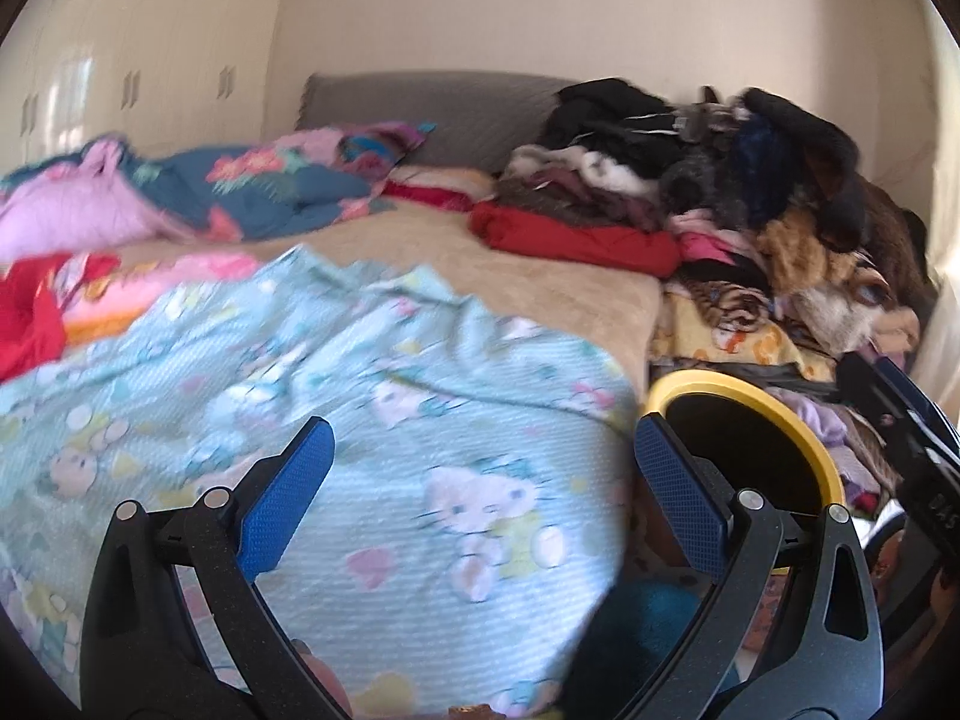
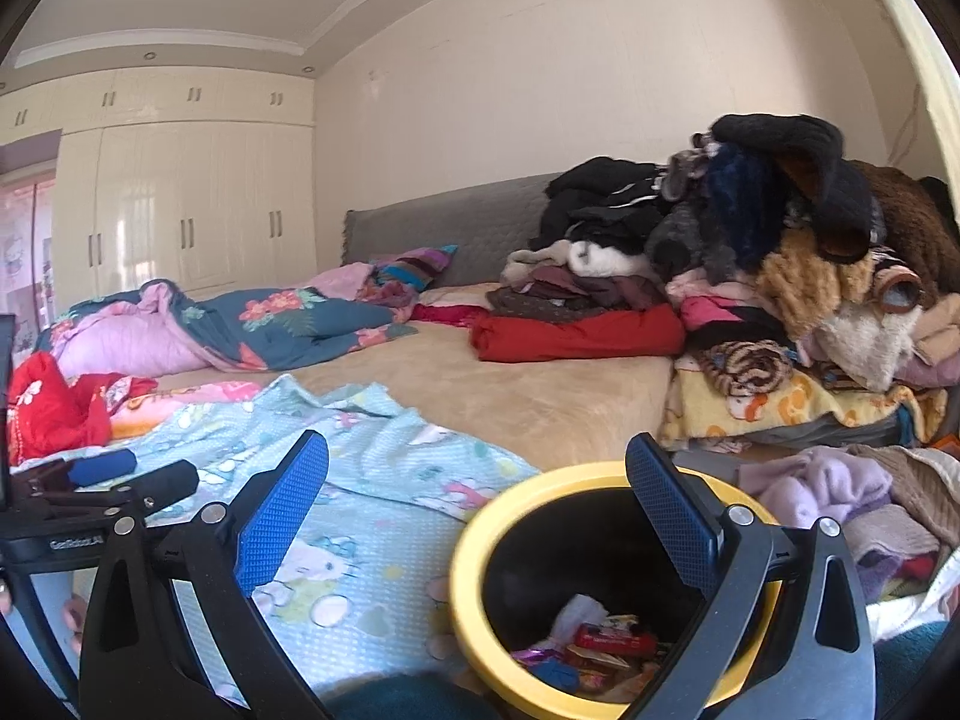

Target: Collect trash

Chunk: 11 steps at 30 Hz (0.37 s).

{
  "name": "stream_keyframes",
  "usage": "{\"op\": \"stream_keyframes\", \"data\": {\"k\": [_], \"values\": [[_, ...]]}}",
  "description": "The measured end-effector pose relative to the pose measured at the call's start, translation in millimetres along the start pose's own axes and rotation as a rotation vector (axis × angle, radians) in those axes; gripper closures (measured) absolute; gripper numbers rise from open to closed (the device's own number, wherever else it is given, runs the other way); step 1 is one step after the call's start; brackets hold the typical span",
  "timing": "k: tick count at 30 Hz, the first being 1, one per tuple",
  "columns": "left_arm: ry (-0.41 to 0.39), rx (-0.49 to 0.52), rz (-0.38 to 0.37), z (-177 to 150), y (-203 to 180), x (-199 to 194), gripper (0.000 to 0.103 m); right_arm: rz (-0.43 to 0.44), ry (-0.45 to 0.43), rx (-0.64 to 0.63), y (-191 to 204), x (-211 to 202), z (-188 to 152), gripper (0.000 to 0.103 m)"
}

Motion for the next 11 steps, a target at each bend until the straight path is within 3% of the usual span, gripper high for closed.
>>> {"op": "stream_keyframes", "data": {"k": [3, 6, 10, 11], "values": [[0.061, -0.110, 0.077, -14.9, 60.6, 4.0, 0.011, 0.122, 0.094, -0.028, 53.4, 23.6, -12.7, 0.006], [0.144, -0.209, 0.321, -44.8, 165.1, -7.0, 0.011, 0.295, 0.254, -0.084, 140.1, 50.1, -51.5, 0.006], [0.294, -0.380, 0.530, -110.4, 284.2, -25.1, 0.011, 0.515, 0.559, -0.241, 272.9, 74.4, -150.9, 0.006], [0.316, -0.406, 0.560, -122.6, 303.0, -27.2, 0.011, 0.515, 0.559, -0.241, 272.9, 74.4, -150.9, 0.006]]}}
Point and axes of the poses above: each gripper's, at about its wrist camera, not at the fingertips, and x roughly the way its jaws point, y to its left, z to its top, the point moved 10 cm from there along x, roughly the way its jaws point, and after that the axes turned 14 degrees about x, right-handed, at the moved point
